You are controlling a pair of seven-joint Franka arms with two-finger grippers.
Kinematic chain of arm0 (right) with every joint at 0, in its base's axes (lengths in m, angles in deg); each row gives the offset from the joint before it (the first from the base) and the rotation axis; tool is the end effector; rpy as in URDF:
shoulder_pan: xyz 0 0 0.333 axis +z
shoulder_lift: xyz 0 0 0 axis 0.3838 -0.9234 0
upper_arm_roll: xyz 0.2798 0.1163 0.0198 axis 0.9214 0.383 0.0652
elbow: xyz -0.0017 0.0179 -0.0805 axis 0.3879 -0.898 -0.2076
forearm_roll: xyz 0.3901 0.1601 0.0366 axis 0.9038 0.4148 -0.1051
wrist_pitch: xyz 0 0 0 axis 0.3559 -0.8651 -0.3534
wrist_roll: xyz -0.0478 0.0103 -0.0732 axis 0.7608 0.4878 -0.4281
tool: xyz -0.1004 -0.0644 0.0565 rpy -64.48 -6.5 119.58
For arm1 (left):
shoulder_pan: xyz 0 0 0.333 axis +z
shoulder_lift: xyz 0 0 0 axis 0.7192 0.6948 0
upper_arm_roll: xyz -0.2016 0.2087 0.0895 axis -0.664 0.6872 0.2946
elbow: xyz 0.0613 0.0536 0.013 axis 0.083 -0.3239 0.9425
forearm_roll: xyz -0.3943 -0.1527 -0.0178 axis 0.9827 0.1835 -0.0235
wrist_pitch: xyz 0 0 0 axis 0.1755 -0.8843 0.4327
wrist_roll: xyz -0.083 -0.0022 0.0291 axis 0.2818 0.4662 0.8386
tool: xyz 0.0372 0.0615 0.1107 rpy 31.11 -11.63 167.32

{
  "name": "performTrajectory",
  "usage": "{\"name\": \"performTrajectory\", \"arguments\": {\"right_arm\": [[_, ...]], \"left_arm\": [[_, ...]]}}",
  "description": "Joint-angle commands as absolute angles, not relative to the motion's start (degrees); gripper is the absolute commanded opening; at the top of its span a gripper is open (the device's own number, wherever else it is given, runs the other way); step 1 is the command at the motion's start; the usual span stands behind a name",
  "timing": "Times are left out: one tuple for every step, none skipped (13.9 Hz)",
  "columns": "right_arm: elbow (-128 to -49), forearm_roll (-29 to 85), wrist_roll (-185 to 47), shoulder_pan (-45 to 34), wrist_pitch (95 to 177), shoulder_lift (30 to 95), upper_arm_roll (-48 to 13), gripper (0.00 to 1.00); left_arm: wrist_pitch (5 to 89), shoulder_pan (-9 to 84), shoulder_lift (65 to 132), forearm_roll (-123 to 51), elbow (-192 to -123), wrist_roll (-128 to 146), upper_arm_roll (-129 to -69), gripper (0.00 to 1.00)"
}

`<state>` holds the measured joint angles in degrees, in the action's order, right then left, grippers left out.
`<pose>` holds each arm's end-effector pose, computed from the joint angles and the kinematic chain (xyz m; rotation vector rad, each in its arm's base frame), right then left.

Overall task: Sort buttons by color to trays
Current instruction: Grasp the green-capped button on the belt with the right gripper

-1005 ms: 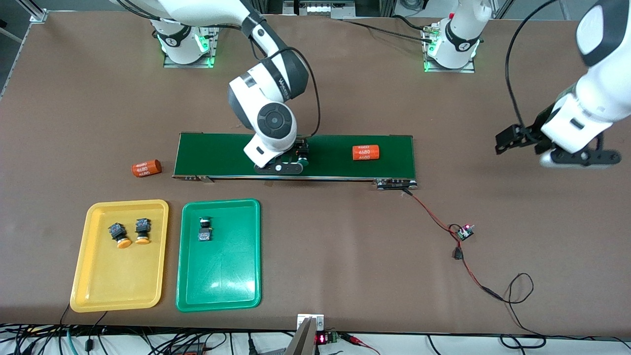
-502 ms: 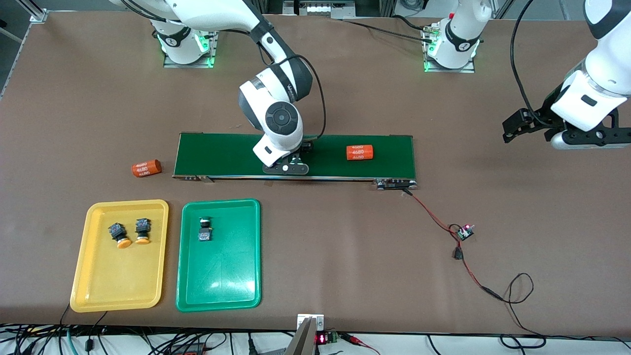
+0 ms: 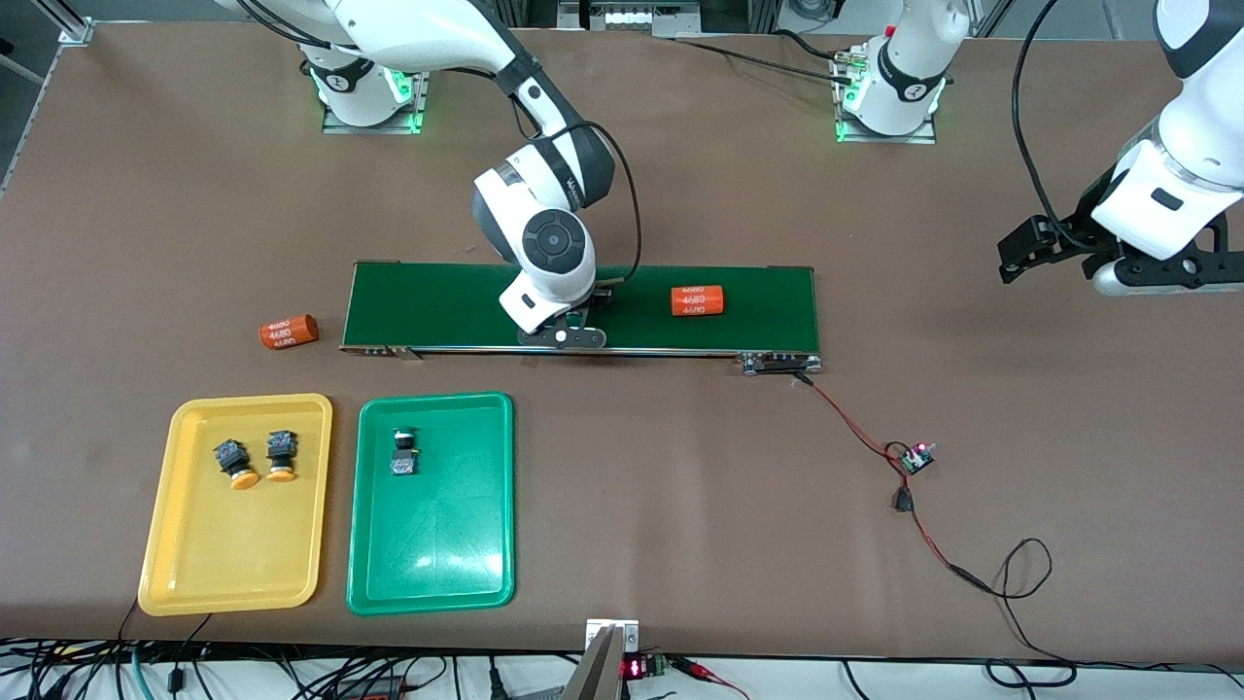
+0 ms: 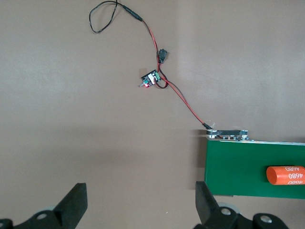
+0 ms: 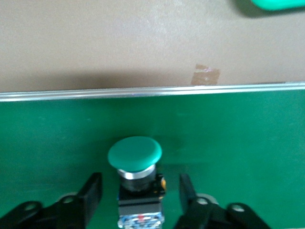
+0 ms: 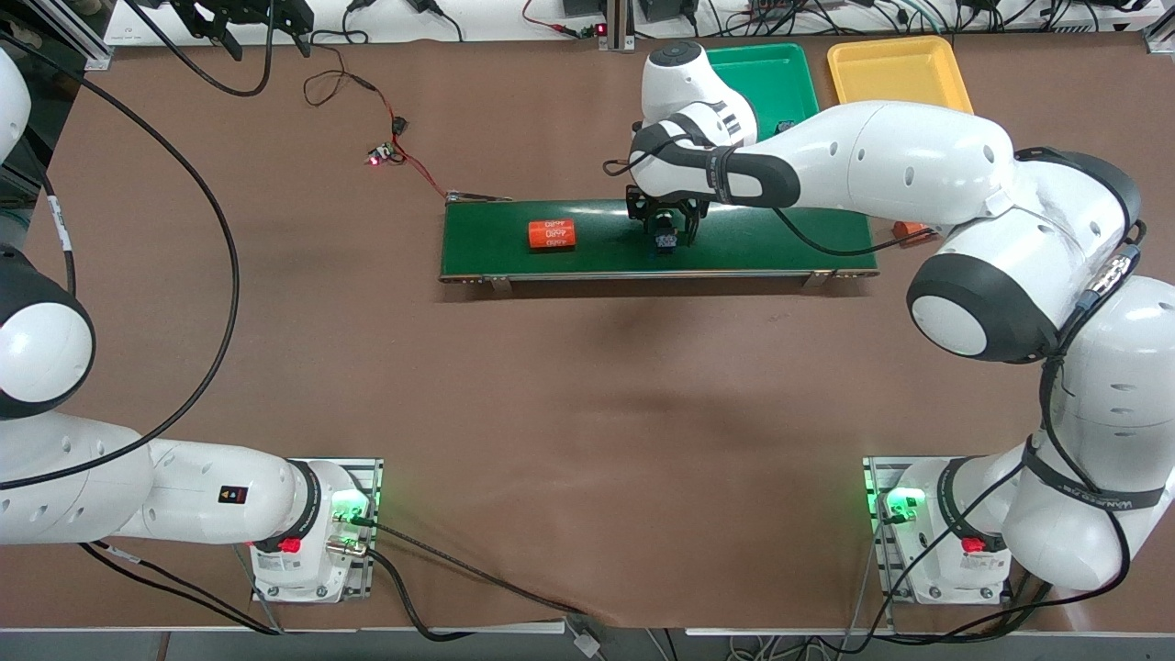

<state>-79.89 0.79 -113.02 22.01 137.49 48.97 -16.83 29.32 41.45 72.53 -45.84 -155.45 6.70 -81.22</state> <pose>0.5216 0.4574 0.1953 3.0816 -0.0925 -0.3019 0.5930 -0.0527 0.5369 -3.1269 -0.0977 -0.0555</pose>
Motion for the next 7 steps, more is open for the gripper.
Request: {"name": "performTrajectory", "arguments": {"right_arm": [[-80.54,2.66,-113.90,22.08,137.76,49.44,-17.11,0.29],[-80.45,2.66,-113.90,22.08,137.76,49.52,-17.11,0.21],[-80.45,2.74,-113.90,21.90,137.76,49.70,-17.19,0.16],[-80.27,2.74,-113.81,21.73,137.76,50.05,-17.28,0.11],[-80.10,2.74,-113.81,21.73,137.76,50.22,-17.54,0.10],[-79.84,2.74,-114.07,21.73,137.76,50.57,-17.81,0.07],[-79.66,2.57,-113.99,21.64,137.76,51.10,-18.07,0.06]], "left_arm": [[28.57,41.33,72.07,-46.80,-154.89,6.12,-81.54,1.00],[28.57,41.24,72.16,-46.89,-154.63,6.21,-81.54,1.00],[28.48,41.24,72.25,-46.89,-154.62,6.30,-81.54,1.00],[28.05,41.24,72.25,-46.80,-154.62,6.12,-81.54,1.00],[27.87,41.33,72.25,-46.71,-154.62,6.64,-81.54,1.00],[27.87,41.41,72.25,-46.71,-154.62,6.74,-81.45,1.00],[27.87,41.33,72.34,-46.71,-154.62,6.65,-81.54,1.00]]}}
